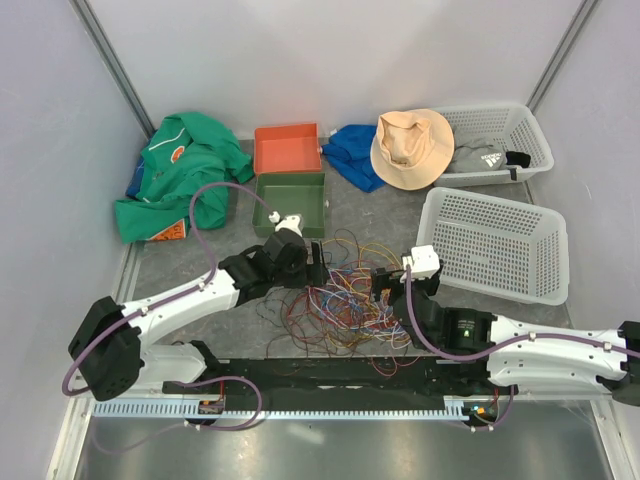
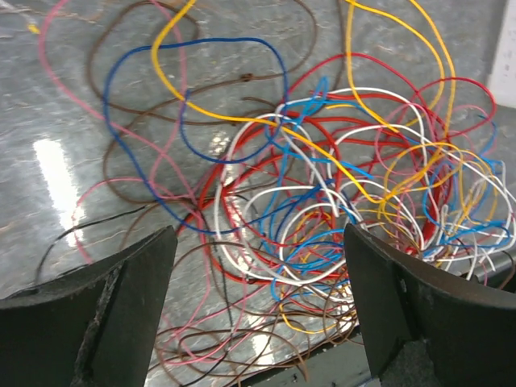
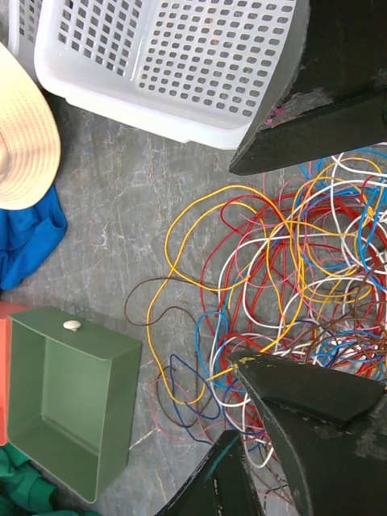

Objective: Untangle the cables

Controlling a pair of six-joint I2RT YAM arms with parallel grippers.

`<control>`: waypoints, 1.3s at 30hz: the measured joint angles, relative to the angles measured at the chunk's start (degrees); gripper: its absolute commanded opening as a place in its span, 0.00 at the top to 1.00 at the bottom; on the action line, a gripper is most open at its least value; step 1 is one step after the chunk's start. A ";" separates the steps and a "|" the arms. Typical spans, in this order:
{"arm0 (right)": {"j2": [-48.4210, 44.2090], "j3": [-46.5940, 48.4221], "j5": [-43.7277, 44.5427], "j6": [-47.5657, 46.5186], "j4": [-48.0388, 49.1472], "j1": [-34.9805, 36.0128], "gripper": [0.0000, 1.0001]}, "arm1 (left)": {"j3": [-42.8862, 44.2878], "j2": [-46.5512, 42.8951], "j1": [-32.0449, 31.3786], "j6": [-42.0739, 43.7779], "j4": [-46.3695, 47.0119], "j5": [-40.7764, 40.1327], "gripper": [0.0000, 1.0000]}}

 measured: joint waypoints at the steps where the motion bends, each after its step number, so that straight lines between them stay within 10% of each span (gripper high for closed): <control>1: 0.33 0.00 0.00 0.15 -0.07 0.00 0.02 | -0.48 -0.09 -0.20 0.00 1.01 0.42 0.07; 19: 5.73 -0.15 -0.02 2.01 -0.15 0.00 0.02 | -7.02 2.16 -1.22 0.07 10.54 4.79 0.29; 27: 5.49 -0.15 0.00 2.05 -0.17 0.00 0.02 | -6.82 6.97 -1.20 0.83 12.09 5.51 0.98; 39: 4.33 -0.02 0.02 1.25 -0.55 0.00 0.02 | 6.91 -9.79 -1.33 6.64 -0.22 -0.31 0.98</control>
